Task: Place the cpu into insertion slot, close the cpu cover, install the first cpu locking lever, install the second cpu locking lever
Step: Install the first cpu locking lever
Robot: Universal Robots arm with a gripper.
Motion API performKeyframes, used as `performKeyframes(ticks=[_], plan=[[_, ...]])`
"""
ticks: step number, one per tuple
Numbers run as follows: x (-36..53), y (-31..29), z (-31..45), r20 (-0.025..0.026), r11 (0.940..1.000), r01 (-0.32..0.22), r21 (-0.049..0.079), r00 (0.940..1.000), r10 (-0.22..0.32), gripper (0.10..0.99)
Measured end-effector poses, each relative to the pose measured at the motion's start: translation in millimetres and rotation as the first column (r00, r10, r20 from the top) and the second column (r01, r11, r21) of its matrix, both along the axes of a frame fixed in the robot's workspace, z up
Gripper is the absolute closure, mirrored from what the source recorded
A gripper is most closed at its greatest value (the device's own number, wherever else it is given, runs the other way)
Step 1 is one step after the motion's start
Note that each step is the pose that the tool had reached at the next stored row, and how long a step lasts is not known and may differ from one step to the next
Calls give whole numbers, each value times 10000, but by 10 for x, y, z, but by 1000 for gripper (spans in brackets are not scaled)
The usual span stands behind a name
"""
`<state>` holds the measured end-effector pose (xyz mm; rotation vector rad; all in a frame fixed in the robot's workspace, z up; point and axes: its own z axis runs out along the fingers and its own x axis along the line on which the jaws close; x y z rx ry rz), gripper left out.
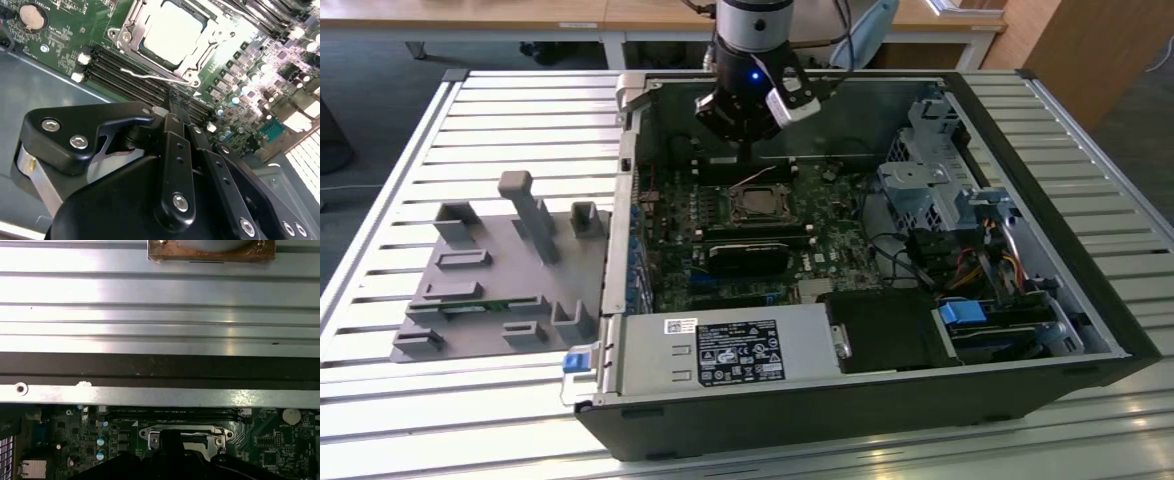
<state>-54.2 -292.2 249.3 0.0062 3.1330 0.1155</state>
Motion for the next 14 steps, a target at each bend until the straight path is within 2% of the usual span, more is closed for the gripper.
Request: performKeyframes(ticks=[3,14], plan=[[1,-1,-40,43,10000,-1,-2,10000,1,980],[132,6,-115,45,10000,-1,-1,10000,1,980]])
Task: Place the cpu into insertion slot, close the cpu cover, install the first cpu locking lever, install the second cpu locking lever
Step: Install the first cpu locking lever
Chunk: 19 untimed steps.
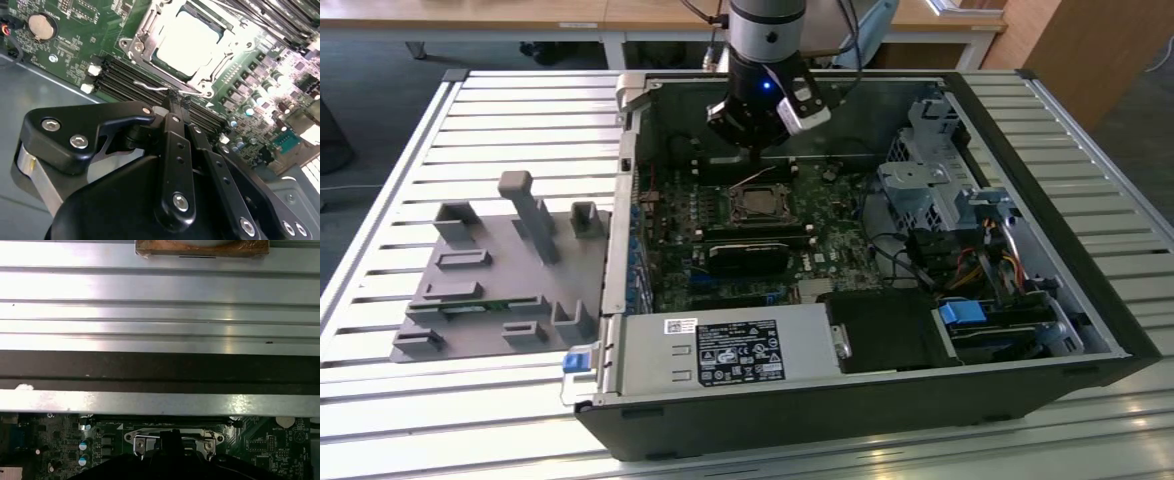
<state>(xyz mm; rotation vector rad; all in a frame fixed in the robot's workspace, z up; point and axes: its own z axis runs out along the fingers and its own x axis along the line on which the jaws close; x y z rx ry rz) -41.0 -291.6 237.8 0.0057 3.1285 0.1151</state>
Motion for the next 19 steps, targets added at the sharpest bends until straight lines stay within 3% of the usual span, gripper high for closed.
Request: performKeyframes(ticks=[2,6,19], plan=[[5,0,-16,6,10000,0,0,10000,0,980],[6,0,-48,79,10000,-2,0,10000,2,980],[91,29,-115,81,10000,0,0,10000,0,980]])
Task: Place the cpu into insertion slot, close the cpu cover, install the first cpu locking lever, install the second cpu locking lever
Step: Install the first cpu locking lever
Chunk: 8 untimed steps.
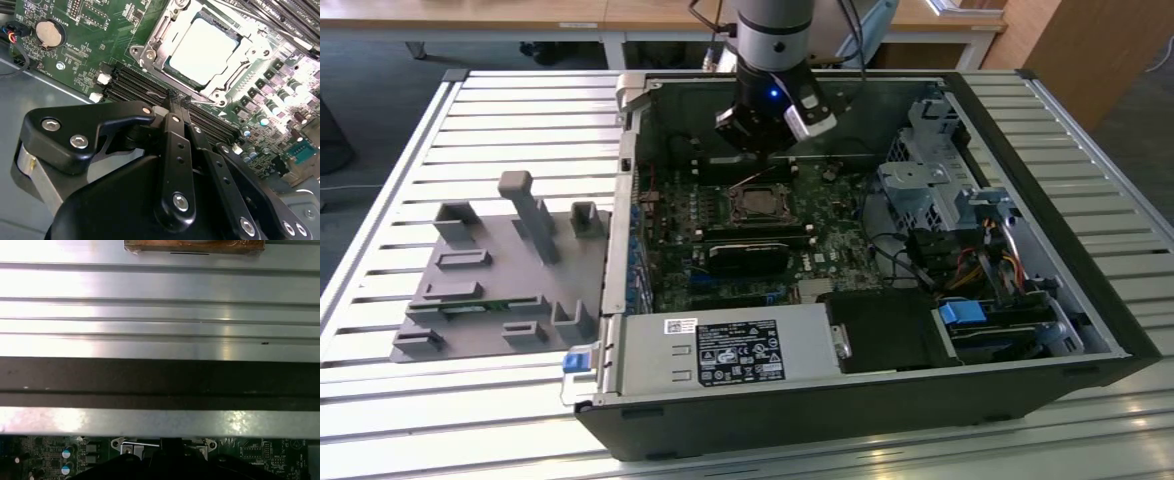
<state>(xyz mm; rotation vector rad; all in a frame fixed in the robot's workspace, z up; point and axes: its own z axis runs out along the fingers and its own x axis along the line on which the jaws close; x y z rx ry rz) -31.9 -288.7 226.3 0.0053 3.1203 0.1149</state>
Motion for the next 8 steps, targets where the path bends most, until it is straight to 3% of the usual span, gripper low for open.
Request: performKeyframes(ticks=[8], plan=[[26,25,-57,0,10000,-1,0,10000,1,980]])
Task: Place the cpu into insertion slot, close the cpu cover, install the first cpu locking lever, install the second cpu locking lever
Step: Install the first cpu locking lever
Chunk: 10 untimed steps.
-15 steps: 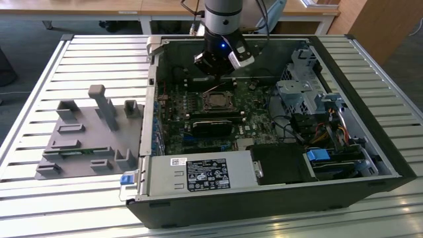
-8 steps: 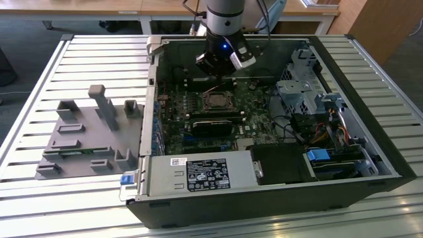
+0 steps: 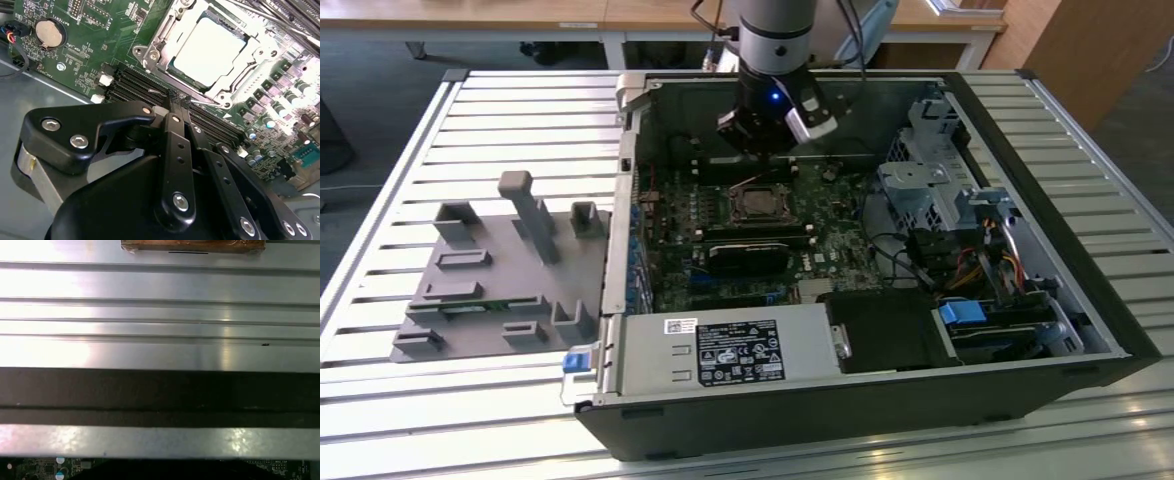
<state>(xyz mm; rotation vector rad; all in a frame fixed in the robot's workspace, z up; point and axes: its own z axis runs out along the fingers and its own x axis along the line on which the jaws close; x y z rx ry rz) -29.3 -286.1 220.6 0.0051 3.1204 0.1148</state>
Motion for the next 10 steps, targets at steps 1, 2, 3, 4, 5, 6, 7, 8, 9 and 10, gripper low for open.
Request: performKeyframes(ticks=[1,2,3,4,5,6,7,8,9,10], plan=[[5,1,-7,0,10000,0,0,10000,0,980],[11,2,-14,0,10000,0,0,10000,0,980],[17,3,-22,0,10000,0,0,10000,0,980],[24,4,-30,0,10000,0,0,10000,0,980],[30,5,-38,0,10000,1,0,10000,-1,980],[37,6,-48,-1,10000,1,-1,10000,-1,980],[42,7,-56,0,10000,1,0,10000,-1,980],[48,8,-65,0,10000,1,-1,10000,-1,980],[52,8,-72,0,10000,0,0,10000,0,980],[55,9,-77,0,10000,0,0,10000,0,980]])
